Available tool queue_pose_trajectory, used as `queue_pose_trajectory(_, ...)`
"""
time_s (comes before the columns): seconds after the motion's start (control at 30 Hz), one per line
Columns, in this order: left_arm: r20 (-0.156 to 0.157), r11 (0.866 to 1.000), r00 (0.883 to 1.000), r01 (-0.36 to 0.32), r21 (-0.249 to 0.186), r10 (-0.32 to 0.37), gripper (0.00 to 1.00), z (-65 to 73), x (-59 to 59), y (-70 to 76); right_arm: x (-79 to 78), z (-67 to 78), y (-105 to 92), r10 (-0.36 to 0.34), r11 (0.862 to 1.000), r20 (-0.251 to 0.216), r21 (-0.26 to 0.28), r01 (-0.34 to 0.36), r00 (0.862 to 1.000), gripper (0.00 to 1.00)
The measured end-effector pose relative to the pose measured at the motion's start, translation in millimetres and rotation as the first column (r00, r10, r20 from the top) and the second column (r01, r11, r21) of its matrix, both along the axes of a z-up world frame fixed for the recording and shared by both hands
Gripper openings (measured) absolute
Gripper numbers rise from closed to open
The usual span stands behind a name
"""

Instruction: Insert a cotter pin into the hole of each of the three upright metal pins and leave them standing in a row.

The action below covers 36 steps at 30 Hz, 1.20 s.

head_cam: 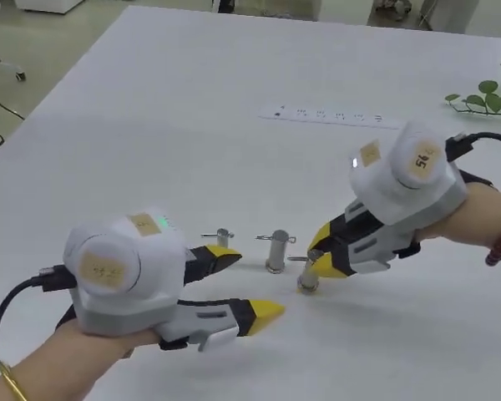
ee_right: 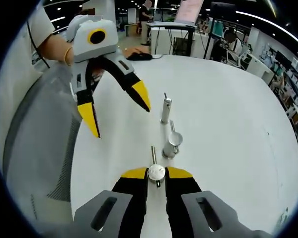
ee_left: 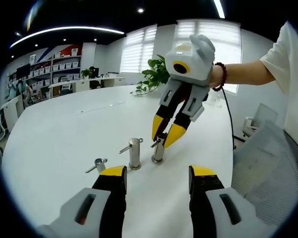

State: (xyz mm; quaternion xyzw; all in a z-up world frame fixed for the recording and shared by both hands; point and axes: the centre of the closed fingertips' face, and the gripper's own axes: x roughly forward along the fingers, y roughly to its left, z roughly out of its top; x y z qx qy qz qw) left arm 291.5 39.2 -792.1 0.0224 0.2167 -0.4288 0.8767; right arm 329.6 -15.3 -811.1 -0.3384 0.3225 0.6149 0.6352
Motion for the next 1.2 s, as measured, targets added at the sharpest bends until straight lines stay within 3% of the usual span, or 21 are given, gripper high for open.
queue_pose_trajectory(0.53,0.032,0.998,0.998,-0.062,-0.022,0.063,0.61,11.7,-1.9,16.4,13.8,-4.8,-8.8,-0.05,0.999,0.006,-0.008,0.05,0.999,0.14)
queue_pose_trajectory(0.8,0.041,0.996,0.995,-0.091,0.0,0.091,0.66,11.0,-1.6,24.9,22.2,-6.4,-11.6,-0.064,0.998,0.003,-0.002,0.064,0.998,0.14)
queue_pose_trajectory(1.2,0.044,0.993,0.992,-0.12,0.01,0.12,0.71,12.8,-1.1,32.5,22.3,-5.7,-12.2,-0.082,0.997,-0.038,0.015,0.082,0.996,0.14)
